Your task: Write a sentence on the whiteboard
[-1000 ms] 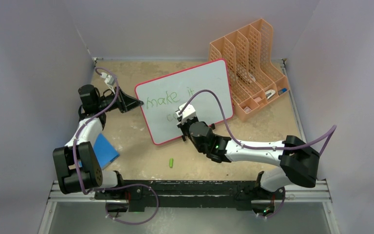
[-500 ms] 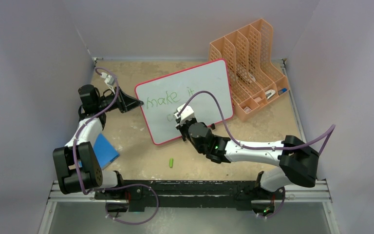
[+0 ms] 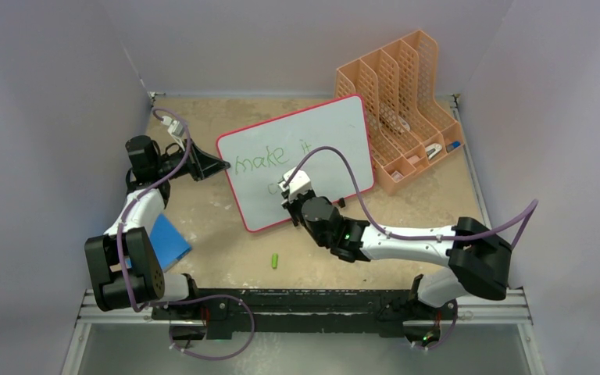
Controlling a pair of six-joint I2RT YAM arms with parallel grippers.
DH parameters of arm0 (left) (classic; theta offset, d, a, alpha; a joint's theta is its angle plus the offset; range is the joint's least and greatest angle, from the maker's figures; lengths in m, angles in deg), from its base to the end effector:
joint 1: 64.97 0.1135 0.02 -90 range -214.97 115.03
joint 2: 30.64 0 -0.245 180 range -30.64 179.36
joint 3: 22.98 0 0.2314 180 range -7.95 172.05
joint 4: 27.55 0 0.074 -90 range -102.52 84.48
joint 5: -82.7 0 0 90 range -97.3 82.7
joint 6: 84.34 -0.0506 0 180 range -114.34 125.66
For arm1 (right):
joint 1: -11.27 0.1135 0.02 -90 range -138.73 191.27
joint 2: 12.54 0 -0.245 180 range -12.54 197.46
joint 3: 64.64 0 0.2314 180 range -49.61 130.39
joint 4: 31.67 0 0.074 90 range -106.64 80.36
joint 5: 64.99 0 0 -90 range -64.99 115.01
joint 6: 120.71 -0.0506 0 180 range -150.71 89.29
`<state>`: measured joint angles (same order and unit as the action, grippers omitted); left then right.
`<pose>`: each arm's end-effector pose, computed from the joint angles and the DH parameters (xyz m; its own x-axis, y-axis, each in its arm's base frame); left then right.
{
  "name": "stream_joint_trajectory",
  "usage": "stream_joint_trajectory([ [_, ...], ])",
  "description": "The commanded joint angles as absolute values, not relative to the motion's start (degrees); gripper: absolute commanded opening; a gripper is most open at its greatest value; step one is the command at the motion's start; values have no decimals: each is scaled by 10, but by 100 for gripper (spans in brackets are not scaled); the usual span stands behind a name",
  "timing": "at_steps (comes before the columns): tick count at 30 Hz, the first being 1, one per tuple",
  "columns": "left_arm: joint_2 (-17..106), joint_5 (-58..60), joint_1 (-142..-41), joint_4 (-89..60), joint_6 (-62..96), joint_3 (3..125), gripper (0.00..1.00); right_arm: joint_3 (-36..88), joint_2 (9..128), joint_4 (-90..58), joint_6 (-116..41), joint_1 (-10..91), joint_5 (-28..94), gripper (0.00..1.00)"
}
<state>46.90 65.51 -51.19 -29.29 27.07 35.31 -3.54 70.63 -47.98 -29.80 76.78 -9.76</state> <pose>0.2742 0.0175 0.2497 -0.5694 -0.2507 -0.7829 0.6516 0.4431 -0.6157 0.1590 0.2795 0.2582 -0.0335 -0.1049 -0.9939 -0.5129 0.8553 -0.0730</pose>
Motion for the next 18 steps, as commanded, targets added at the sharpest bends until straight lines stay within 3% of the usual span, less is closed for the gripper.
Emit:
stream_joint_trajectory([
  [1, 457, 659, -523, -296, 249, 359, 0, -26, 682, -478, -296, 771, -91, 0],
  [18, 457, 657, -523, -295, 249, 359, 0, -45, 637, -482, -301, 766, -130, 0],
])
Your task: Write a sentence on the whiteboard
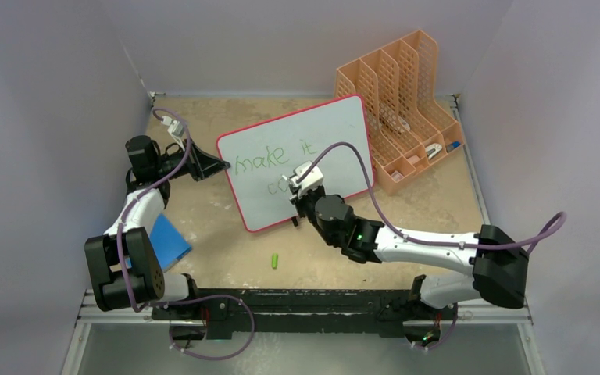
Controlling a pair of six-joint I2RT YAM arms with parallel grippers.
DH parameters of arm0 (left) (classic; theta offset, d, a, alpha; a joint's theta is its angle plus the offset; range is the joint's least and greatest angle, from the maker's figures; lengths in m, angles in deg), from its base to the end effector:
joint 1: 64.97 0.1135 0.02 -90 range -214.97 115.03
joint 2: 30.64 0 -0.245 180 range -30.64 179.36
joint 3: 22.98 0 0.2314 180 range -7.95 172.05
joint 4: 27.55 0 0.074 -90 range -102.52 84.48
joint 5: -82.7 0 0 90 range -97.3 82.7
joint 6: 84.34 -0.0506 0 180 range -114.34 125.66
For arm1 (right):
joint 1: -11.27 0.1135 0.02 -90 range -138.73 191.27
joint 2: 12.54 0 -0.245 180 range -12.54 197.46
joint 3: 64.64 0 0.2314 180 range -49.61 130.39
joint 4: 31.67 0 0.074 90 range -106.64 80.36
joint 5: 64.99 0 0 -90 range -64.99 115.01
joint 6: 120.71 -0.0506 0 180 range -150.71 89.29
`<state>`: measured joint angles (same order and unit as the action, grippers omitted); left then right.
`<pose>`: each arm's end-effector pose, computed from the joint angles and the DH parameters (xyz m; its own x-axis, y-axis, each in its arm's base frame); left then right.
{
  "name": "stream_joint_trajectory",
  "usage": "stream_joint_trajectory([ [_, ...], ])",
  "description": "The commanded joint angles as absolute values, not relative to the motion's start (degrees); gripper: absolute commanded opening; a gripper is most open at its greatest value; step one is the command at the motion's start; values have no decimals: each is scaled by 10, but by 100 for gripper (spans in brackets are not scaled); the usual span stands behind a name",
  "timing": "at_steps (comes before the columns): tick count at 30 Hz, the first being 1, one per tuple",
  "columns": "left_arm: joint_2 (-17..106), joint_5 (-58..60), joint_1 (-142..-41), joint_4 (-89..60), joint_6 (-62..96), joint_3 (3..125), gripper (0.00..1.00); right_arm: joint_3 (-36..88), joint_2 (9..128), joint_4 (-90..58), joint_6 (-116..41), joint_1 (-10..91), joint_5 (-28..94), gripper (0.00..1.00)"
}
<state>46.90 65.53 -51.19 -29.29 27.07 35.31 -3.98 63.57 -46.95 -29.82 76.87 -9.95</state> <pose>0.2742 0.0175 0.2497 -0.5694 -0.2506 -0.7829 0.6517 0.4428 -0.6158 0.1502 0.2609 0.2893 0.0067 -0.0161 -0.9998 -0.5096 0.8602 -0.0172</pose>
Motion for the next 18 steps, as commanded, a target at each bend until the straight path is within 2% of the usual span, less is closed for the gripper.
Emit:
stream_joint_trajectory([
  [1, 457, 657, -523, -295, 248, 359, 0, -47, 639, -483, -302, 764, -134, 0],
  [18, 459, 656, -523, -293, 246, 360, 0, -59, 649, -494, -324, 740, -130, 0],
])
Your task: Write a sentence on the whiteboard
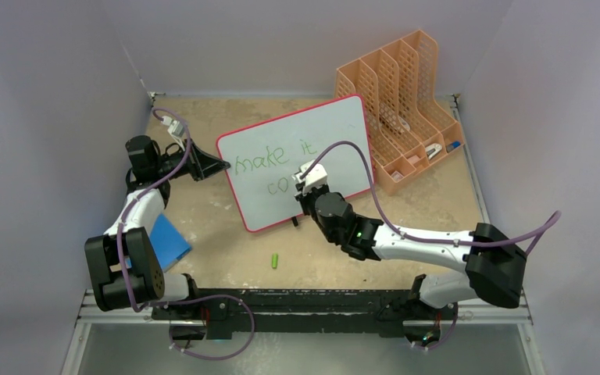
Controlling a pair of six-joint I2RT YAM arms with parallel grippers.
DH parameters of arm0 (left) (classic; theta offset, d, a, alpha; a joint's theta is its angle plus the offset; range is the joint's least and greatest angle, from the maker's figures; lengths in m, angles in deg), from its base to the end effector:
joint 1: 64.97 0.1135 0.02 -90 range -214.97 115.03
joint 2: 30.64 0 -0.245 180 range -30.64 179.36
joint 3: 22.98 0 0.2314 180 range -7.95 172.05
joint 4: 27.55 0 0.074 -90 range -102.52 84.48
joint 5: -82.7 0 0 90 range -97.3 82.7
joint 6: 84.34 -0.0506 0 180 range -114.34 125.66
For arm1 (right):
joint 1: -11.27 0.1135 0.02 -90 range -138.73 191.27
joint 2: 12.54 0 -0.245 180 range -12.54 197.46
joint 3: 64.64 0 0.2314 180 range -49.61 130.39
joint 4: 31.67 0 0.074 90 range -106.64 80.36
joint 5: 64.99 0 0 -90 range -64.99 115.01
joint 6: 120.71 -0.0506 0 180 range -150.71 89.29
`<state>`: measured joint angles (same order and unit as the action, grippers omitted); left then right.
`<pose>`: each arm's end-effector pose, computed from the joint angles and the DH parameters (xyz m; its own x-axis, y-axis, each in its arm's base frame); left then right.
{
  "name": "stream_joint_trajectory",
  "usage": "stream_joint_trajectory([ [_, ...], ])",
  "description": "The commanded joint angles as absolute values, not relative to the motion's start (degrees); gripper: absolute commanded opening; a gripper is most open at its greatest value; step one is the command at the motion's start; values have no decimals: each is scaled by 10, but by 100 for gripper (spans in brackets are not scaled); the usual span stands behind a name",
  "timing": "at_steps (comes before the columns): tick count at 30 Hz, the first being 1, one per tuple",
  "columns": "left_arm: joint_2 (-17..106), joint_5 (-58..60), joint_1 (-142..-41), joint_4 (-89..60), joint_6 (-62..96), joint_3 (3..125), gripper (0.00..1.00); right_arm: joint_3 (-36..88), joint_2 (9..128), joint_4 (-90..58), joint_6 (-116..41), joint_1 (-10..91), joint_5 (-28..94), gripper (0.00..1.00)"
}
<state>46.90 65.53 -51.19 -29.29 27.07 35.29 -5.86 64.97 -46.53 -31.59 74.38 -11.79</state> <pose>0.2741 0.0175 0.2496 -0.5697 -0.2507 -0.7827 0.6515 0.4428 -0.6160 0.1629 0.2542 0.2707 -0.0373 -0.0464 -0.9982 -0.4433 0.8960 -0.0251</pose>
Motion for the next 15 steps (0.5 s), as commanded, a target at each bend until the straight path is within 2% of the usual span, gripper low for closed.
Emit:
stream_joint_trajectory([
  [1, 459, 656, -523, -293, 246, 360, 0, -59, 649, -496, -323, 740, -129, 0],
  [15, 460, 656, -522, -292, 246, 360, 0, -53, 659, -501, -319, 739, -123, 0],
])
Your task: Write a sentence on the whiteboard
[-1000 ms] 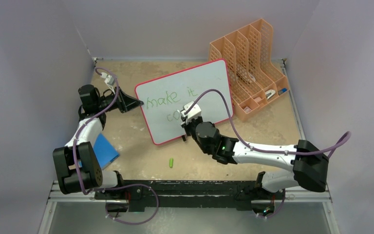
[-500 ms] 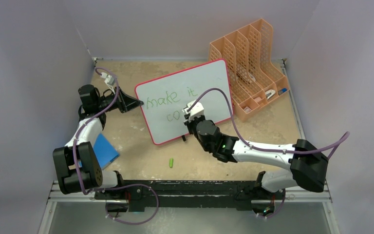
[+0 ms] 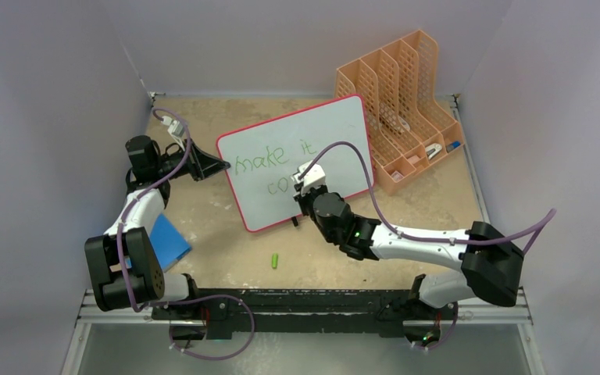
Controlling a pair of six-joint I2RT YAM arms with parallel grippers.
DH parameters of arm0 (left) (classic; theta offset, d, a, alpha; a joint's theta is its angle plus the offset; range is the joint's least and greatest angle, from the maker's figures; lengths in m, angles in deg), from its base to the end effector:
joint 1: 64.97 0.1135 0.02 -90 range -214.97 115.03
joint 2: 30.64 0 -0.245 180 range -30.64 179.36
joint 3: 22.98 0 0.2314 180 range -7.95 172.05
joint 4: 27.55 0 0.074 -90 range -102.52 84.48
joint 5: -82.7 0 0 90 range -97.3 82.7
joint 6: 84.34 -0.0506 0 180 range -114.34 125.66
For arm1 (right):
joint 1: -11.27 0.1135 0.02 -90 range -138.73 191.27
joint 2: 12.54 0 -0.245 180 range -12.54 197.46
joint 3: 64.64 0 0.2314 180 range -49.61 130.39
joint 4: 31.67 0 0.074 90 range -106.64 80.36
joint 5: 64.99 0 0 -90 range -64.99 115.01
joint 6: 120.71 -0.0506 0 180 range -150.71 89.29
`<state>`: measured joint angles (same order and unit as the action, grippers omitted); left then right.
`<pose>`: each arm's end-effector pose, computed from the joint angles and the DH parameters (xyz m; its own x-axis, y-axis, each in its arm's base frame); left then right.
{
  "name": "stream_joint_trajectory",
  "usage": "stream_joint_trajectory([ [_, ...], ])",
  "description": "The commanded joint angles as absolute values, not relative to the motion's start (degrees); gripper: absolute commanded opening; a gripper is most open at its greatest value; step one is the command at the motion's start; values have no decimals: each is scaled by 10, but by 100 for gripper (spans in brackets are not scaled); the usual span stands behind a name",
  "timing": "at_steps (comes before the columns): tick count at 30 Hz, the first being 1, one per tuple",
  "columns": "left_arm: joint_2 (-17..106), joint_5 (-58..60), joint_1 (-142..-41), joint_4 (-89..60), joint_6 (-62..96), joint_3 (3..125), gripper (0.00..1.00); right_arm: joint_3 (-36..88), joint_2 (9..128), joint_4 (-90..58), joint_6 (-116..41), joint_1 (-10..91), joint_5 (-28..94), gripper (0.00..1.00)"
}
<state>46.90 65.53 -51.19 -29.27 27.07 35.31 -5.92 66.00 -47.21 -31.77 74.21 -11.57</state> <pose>0.2741 0.0175 0.2497 -0.5697 -0.2507 -0.7827 0.6515 0.4428 -0.6160 0.1648 0.2564 0.2666 -0.0422 -0.0499 -0.9979 -0.4441 0.8956 -0.0260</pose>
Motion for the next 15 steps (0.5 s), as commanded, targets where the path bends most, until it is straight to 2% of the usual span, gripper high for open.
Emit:
stream_joint_trajectory([
  [1, 460, 656, -523, -292, 246, 360, 0, -53, 660, -501, -319, 739, -123, 0],
  [15, 461, 657, -523, -292, 246, 360, 0, -50, 671, -505, -320, 739, -121, 0],
])
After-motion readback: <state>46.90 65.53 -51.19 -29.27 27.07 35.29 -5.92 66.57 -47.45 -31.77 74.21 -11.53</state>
